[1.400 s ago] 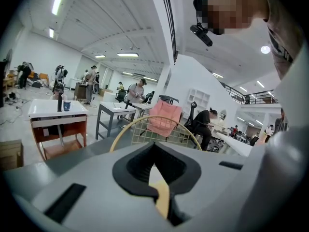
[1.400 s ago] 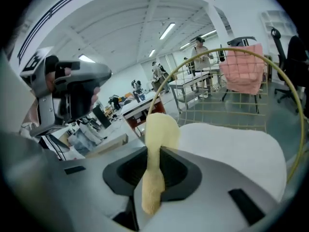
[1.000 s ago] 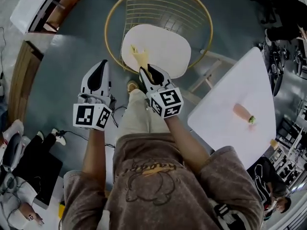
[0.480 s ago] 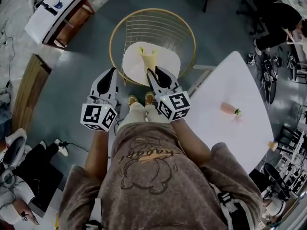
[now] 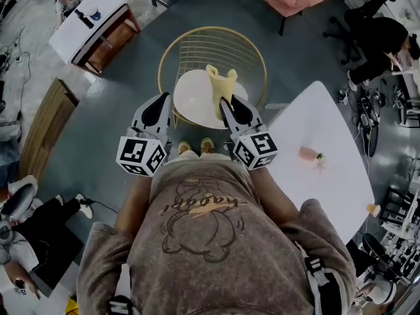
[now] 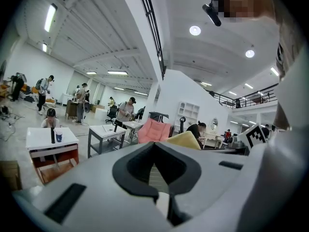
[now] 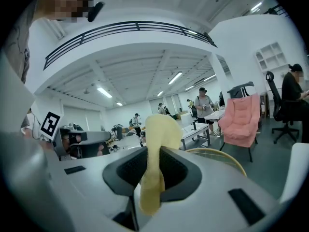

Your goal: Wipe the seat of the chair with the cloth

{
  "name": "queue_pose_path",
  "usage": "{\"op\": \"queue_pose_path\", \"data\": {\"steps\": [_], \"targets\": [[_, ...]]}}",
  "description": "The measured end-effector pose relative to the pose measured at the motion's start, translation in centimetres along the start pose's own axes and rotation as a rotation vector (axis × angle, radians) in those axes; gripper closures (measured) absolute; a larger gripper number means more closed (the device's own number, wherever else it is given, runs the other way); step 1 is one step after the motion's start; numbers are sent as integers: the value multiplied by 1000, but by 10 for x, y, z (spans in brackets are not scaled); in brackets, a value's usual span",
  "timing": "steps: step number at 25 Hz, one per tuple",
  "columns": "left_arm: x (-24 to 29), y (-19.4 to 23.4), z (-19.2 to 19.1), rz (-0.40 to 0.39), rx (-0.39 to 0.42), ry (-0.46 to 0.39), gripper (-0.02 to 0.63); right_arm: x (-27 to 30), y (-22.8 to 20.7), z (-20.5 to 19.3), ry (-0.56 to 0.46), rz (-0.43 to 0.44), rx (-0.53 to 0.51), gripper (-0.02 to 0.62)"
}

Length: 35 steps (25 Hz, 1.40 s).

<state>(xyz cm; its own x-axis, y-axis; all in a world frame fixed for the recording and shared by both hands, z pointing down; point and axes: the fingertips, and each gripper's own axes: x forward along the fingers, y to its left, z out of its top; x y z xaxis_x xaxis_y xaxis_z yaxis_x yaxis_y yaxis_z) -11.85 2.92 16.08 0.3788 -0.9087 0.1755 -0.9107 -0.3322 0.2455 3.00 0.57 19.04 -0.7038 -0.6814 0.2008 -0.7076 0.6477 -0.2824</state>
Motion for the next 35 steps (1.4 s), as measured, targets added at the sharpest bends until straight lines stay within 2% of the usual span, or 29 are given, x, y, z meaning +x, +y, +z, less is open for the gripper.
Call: {"op": "queue_pose_path", "data": {"steps": [8,17,22,35], "targets": [[-22,8,16,31,49,-34,598,-26,-3,13,-33,-28,-53,503],[-42,20,-1,94,103,-70,598,-47,-17,1,-60,-124,-73,503],[-44,23,-11,106,78,-86,598,-51,-20,-11,-51,-143,-82,503],[-32,23,-16,113,57,-75,598,-51,-28,-14,-65,-163,-83,505]]}}
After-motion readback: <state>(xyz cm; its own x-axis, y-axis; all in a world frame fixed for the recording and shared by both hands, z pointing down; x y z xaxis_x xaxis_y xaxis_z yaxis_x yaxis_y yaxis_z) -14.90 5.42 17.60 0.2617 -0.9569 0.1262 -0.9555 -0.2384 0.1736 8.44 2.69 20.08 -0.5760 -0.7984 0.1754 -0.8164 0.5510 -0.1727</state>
